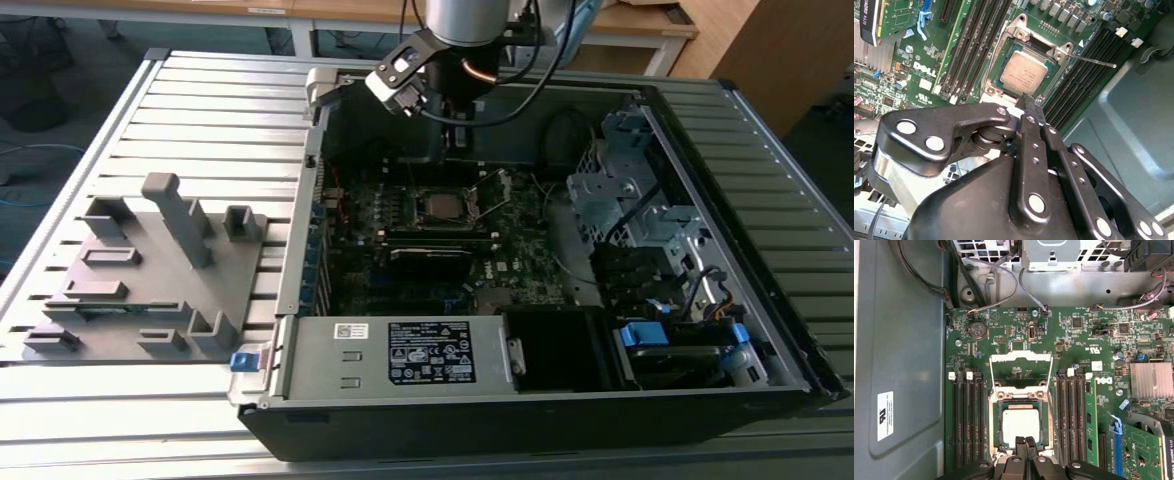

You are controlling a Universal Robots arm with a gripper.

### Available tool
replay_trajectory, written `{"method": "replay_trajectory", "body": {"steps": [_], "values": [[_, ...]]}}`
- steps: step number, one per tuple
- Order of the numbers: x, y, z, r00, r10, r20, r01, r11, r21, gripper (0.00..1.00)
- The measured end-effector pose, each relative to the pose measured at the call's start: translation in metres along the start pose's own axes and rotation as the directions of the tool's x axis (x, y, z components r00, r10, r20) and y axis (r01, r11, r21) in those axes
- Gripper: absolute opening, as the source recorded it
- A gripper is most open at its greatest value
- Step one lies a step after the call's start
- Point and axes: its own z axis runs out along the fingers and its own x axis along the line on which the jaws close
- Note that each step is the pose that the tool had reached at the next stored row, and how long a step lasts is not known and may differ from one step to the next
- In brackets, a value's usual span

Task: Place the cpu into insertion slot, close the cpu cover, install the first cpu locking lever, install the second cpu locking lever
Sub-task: 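Close the cpu cover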

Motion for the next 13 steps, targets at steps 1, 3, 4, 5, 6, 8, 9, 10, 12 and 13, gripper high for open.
{"method": "replay_trajectory", "body": {"steps": [1, 3, 4, 5, 6, 8, 9, 10, 12, 13], "values": [[0.0000, 0.0006, 0.0000, 1.0000, 0.000, 0.0000, 0.000, 1.0000, 0.0000, 0.10], [0.0001, 0.0019, 0.0001, 1.0000, 0.000, 0.0000, 0.000, 1.0000, 0.0000, 0.10], [0.0001, 0.0026, 0.0001, 1.0000, 0.000, 0.0000, 0.000, 1.0000, 0.0000, 0.10], [0.0001, 0.0034, 0.0002, 1.0000, 0.000, 0.0000, 0.000, 1.0000, 0.0000, 0.10], [0.0002, 0.0041, 0.0002, 1.0000, 0.000, 0.0000, 0.000, 1.0000, 0.0000, 0.10], [0.0002, 0.0055, 0.0003, 1.0000, 0.000, 0.0000, 0.000, 1.0000, 0.0000, 0.10], [0.0003, 0.0062, 0.0003, 1.0000, 0.000, 0.0000, 0.000, 1.0000, 0.0000, 0.10], [0.0003, 0.0069, 0.0004, 1.0000, 0.000, -0.0001, 0.000, 1.0000, -0.0001, 0.10], [0.0003, 0.0083, 0.0004, 1.0000, 0.000, 0.0000, 0.000, 1.0000, 0.0000, 0.10], [0.0004, 0.0090, 0.0005, 1.0000, 0.000, 0.0000, 0.000, 1.0000, 0.0000, 0.10]]}}
